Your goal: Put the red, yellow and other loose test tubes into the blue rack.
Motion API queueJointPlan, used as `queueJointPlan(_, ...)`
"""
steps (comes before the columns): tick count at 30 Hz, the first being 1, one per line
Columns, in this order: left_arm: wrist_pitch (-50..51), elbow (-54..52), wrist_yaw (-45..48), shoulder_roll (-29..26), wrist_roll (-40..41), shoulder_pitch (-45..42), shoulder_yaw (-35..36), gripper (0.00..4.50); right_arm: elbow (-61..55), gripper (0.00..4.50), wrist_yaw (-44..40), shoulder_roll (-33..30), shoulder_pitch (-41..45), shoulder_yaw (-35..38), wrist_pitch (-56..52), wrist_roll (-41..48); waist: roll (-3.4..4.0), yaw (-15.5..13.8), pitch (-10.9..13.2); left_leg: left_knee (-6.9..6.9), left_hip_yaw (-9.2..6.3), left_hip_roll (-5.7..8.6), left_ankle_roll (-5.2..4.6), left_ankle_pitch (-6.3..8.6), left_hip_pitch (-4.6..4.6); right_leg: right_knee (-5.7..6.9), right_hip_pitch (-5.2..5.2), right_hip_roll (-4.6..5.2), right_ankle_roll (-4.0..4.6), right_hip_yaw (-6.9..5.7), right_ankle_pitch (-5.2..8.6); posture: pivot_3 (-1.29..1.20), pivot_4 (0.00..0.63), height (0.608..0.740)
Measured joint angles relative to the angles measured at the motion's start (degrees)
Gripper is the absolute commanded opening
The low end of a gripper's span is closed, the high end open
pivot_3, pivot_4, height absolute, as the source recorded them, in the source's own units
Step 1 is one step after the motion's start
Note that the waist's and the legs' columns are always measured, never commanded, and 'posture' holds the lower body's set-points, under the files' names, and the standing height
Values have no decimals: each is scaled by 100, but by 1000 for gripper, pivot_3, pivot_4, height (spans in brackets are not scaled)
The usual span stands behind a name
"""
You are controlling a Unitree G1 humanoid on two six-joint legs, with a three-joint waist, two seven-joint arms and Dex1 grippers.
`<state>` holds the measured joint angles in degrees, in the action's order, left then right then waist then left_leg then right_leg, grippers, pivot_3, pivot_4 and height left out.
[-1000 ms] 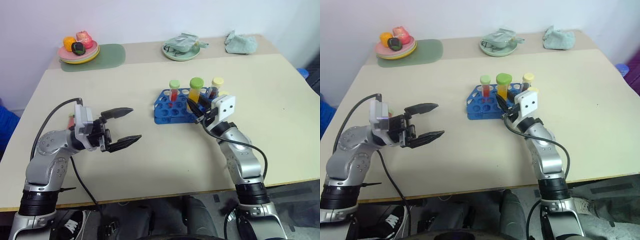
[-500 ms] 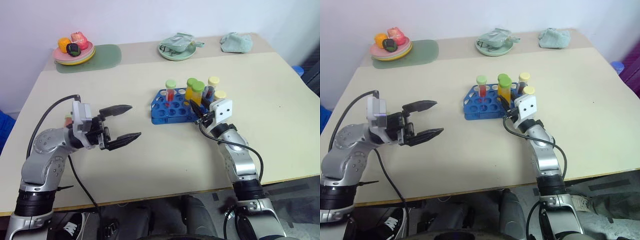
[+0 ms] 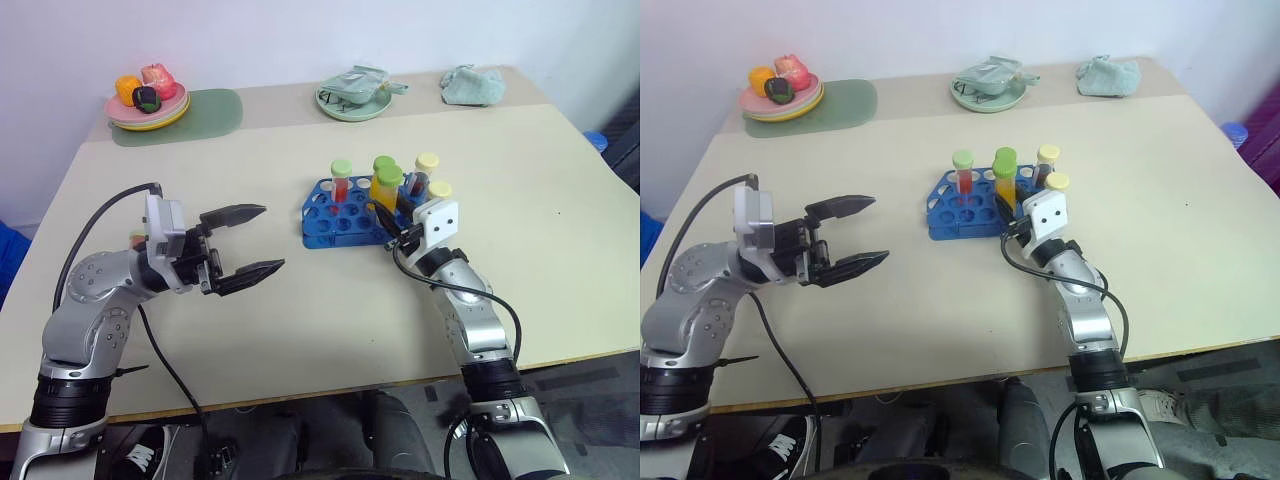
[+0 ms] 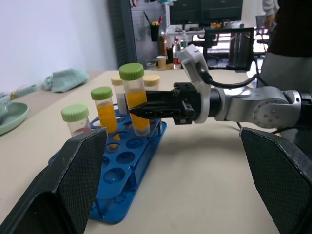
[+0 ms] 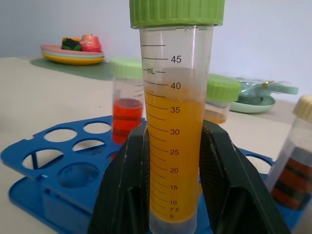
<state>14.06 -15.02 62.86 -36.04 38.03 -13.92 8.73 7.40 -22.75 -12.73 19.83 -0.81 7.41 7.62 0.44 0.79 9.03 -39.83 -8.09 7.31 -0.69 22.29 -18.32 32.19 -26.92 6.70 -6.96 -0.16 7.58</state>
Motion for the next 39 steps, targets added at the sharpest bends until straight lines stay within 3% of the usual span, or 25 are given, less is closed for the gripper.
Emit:
queueJointPlan(6, 21, -23, 13, 0, 0, 0, 0, 4500, -31, 817, -31, 65, 13, 72, -178, 209, 0, 2, 0, 0, 0, -1, 0, 0, 0, 0, 0, -1, 0, 0, 0, 0, 150, 740)
queueJointPlan(13, 18, -23, 52, 0, -1, 2, 1, 4500, -23, 4171, -191, 171, 19, 205, -582, 628, 4, 9, 2, 1, 0, -2, 0, 0, 0, 0, -1, -1, 0, 0, 0, 0, 150, 740)
queueJointPlan(14, 17, -23, 53, 0, -1, 3, 1, 4500, -25, 4482, -161, 171, 19, 205, -582, 612, 4, 4, 2, 1, 0, -2, 0, 0, 0, 0, -1, -1, 0, 0, 0, 0, 150, 740)
queueJointPlan(21, 17, -30, 49, 1, -1, 25, 1, 4500, -236, 4482, -299, 57, -56, 196, -545, 616, 5, 0, 3, 1, 0, -2, 0, 0, 0, -1, -1, -1, 0, 0, 0, 0, 150, 740)
queueJointPlan(29, 20, -90, 32, -31, -1, 189, 104, 4500, -1655, 4482, -1085, -1122, -729, 616, -1063, 1190, 6, -22, 3, 1, 1, -1, 0, 1, -2, -3, -1, -1, 0, 0, 0, 0, 150, 740)
queueJointPlan(33, 73, -91, -56, -171, -3, 256, 184, 4500, -2365, 4482, -1595, -1917, -1078, 1140, -1809, 2032, 7, -29, 4, 1, 2, -2, -2, 2, -1, -9, 4, 1, 0, 1, 0, 0, 150, 740)
queueJointPlan(39, 530, -65, -439, -591, -69, 280, 348, 4500, -2858, 4482, -2795, -2923, -841, 1676, -2722, 3500, 7, -29, 4, 2, 3, -6, -3, 2, 0, -12, 5, 0, 0, 1, 0, 0, 150, 740)
